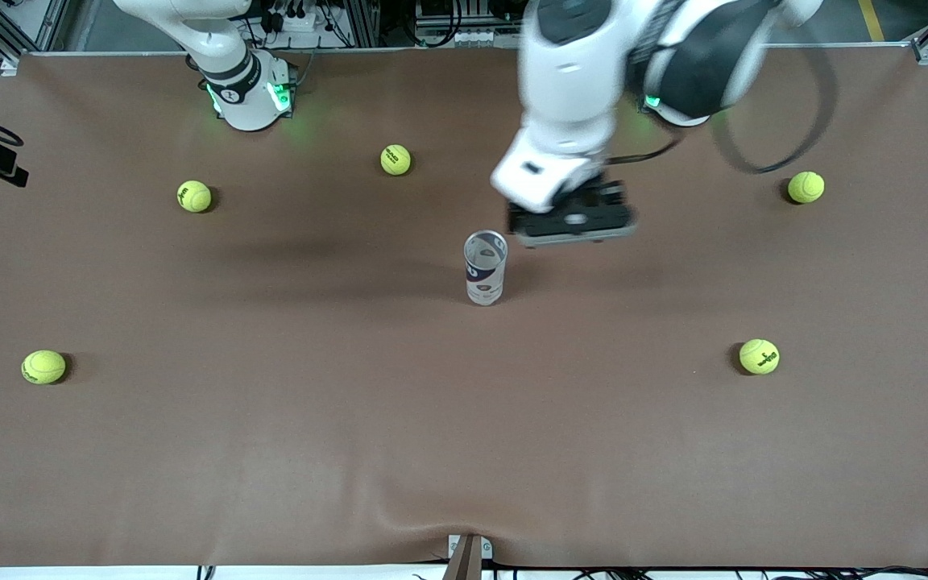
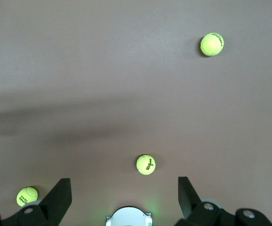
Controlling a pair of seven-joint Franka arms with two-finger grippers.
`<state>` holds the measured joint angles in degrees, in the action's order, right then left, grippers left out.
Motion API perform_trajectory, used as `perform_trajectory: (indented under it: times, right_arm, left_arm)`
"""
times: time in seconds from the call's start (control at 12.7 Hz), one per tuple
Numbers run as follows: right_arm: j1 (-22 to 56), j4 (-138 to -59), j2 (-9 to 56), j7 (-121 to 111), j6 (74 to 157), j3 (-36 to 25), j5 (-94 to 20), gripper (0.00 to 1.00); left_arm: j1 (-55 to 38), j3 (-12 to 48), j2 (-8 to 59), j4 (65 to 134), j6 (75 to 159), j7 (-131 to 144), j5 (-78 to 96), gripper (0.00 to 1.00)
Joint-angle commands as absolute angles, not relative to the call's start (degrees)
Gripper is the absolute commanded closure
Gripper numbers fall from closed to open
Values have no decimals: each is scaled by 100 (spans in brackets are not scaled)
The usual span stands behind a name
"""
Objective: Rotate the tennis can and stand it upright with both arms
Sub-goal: 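Open the left gripper and lift it away from the can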
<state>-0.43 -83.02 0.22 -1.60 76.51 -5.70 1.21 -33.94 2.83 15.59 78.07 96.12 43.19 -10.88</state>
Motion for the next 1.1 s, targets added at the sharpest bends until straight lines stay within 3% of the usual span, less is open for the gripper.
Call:
perform_trajectory:
  times: [0.0,0.24,0.55,0.87,1.02]
  right_arm:
    - [0,-8262,18,-105,7603,-571,114,0]
    - [0,-8262,18,-105,7603,-571,114,0]
    - [9,-8262,18,-105,7603,-571,114,0]
    - [18,-8262,18,-105,7603,-571,114,0]
    - [18,-8262,18,-105,7603,-571,114,0]
  left_arm:
    - [-2675,352,1056,7972,9169,3905,-976,0]
    - [-1875,360,687,8103,8702,2755,-915,0]
    - [-784,360,63,8875,8701,1261,-361,0]
    - [-414,352,-701,9912,9130,967,-177,0]
    - [-273,343,-861,10099,9202,739,26,0]
